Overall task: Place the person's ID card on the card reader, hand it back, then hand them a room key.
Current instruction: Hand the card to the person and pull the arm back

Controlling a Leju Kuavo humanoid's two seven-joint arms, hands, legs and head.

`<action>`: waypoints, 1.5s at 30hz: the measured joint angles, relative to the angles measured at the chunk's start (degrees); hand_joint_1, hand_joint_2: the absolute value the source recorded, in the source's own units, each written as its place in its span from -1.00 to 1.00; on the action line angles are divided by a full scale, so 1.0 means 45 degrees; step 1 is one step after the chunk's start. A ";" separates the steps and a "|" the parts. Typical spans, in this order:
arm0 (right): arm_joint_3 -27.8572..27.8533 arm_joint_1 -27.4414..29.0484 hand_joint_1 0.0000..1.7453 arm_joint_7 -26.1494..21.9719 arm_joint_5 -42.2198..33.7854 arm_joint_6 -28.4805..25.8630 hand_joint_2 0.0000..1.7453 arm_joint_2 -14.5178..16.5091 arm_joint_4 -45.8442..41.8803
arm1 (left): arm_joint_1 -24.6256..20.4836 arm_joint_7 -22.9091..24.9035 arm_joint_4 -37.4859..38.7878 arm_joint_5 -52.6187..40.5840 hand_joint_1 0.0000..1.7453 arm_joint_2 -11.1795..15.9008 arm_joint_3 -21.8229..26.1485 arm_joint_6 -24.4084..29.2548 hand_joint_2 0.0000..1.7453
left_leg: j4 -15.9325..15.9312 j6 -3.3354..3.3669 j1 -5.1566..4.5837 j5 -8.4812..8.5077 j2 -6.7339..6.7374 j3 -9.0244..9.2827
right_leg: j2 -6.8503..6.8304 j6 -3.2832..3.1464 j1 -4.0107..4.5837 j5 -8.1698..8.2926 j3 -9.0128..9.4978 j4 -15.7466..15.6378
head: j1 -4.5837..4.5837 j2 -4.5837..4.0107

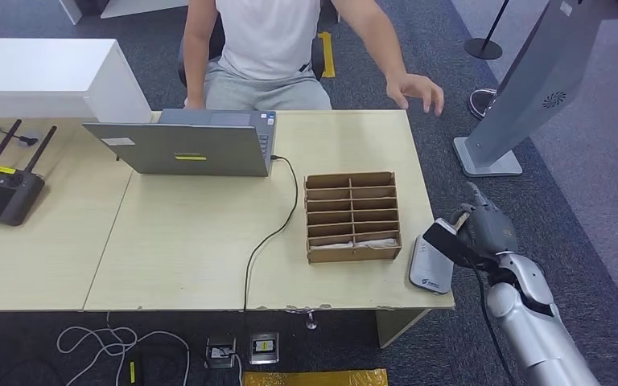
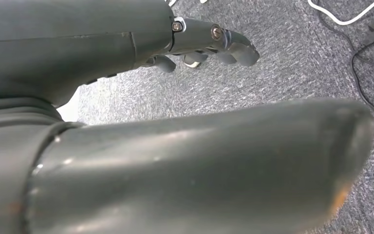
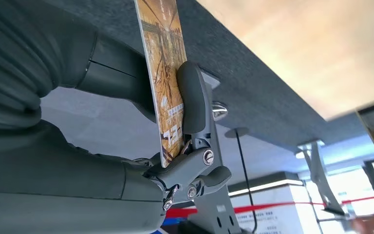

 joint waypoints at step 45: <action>0.1566 -0.8282 0.93 -0.1359 0.2124 -0.0788 1.00 0.2880 0.5841 | -0.0365 0.0015 0.0000 -0.0679 -1.00 -0.0107 0.0000 -0.0414 -1.00 | 0.0000 -0.0002 0.0003 0.0004 -0.0013 -0.0030 | -0.0008 -0.0004 0.0004 0.0001 -0.0030 0.0005 | 0.0004 0.0000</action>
